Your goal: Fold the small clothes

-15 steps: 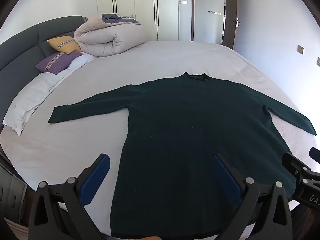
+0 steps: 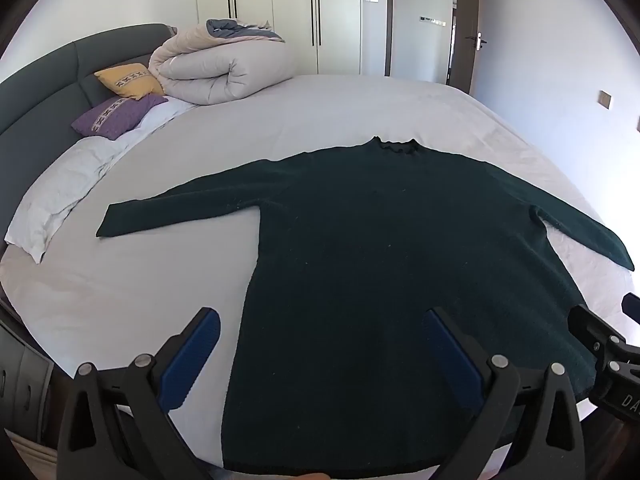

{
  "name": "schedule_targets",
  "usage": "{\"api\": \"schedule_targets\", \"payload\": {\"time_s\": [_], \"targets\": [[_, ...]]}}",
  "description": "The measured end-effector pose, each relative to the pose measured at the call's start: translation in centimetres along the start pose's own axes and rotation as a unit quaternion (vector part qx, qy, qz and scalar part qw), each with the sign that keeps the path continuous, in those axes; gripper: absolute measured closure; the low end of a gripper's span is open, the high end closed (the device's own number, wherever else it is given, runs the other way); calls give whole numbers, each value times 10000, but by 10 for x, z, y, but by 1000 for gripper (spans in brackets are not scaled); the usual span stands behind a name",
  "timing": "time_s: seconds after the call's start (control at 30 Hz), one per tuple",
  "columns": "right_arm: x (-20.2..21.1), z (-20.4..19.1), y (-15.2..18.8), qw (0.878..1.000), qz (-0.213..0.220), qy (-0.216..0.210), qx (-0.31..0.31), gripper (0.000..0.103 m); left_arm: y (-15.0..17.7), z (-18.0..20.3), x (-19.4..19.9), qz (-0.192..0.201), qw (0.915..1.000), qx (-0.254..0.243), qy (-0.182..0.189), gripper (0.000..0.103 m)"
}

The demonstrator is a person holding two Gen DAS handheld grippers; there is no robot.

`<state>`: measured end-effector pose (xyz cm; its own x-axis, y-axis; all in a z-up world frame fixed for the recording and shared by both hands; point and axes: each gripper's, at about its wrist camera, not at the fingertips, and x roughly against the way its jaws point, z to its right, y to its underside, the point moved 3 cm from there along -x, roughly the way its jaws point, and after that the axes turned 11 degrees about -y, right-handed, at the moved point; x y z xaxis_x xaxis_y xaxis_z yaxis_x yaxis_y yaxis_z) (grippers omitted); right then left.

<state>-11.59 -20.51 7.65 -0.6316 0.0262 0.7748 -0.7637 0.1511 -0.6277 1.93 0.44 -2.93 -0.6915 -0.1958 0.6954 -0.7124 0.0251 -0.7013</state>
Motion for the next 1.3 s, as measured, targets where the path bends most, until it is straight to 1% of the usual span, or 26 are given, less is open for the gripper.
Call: {"api": "schedule_targets", "payload": {"time_s": [0.33, 1.3], "targets": [[-4, -5, -2, 9999, -51, -15, 94, 0, 1, -1, 2, -16, 10000, 2, 21, 0], [-10, -5, 4, 9999, -69, -10, 89, 0, 7, -2, -1, -102, 9999, 18, 39, 0]]}}
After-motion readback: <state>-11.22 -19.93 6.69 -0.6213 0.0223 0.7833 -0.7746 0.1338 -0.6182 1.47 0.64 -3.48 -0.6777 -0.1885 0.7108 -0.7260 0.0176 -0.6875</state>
